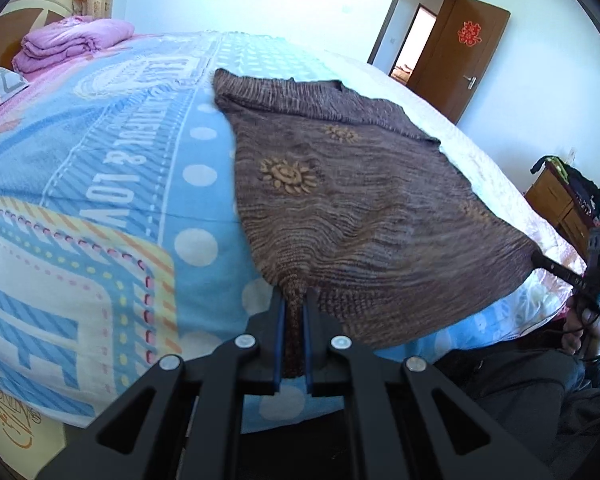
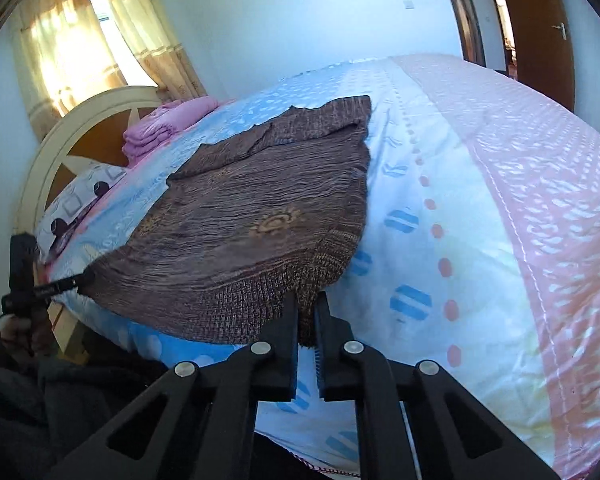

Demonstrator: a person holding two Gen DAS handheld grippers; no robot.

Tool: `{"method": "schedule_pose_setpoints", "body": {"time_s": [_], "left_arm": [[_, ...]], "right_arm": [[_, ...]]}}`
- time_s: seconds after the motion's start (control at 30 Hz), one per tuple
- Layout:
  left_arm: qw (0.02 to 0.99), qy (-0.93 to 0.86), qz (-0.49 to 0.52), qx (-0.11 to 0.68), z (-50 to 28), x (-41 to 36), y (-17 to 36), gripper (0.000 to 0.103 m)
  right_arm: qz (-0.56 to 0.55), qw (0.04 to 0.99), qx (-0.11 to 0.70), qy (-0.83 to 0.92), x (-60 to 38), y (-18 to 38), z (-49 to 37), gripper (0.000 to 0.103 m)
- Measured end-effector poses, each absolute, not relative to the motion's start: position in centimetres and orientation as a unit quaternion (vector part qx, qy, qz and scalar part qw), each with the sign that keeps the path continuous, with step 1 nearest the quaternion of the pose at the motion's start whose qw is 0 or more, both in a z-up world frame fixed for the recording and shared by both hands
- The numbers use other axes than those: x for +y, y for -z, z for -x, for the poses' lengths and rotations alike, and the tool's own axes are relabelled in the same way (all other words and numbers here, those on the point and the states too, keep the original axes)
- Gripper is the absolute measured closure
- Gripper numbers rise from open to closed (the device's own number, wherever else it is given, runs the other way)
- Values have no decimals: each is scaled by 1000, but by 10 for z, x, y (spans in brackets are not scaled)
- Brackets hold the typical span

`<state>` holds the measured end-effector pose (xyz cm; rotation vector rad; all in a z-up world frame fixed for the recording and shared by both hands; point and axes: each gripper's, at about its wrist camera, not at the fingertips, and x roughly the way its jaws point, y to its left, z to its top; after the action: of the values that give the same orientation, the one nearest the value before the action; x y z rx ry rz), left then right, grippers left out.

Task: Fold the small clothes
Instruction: 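Lift the hem with both grippers and fold it toward the collar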

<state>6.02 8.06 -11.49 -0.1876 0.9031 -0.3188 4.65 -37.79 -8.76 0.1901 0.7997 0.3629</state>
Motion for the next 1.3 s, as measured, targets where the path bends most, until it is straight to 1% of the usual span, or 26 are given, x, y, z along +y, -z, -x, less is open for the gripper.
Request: {"method": "schedule_pose_setpoints", "body": {"time_s": [0.07,0.27,0.4,0.5,0.6,0.73,0.97,1.1,1.3], "left_arm": [[882,155,95,434,-60,79,114,95],[895,181,124,388,-56,80,82,95],[896,192,129,378,-59,79,72,95],[890,199,163,376,-64,89,68,95],[893,202,182,359,-63,98,59,96],[901,198,175,343,-62,103,50,96],[894,206,163,363,-74,95,61,96],[904,204,145,347,-84,91,52,96],[911,190,159,328,-116,102,41,96]], "right_arm": [[-112,900,380,-184,-383,85,-44,97],[-138,914,326,-198,-386,53,-34,97],[-146,916,319,-193,-389,48,-39,97],[-164,913,318,-196,-394,45,-41,97],[-160,916,308,-202,-391,36,-40,97],[-146,915,306,-218,-384,31,-38,97],[-155,910,324,-205,-390,42,-46,97],[-144,918,311,-199,-390,30,-52,97],[-131,928,292,-189,-385,14,-76,97]]}}
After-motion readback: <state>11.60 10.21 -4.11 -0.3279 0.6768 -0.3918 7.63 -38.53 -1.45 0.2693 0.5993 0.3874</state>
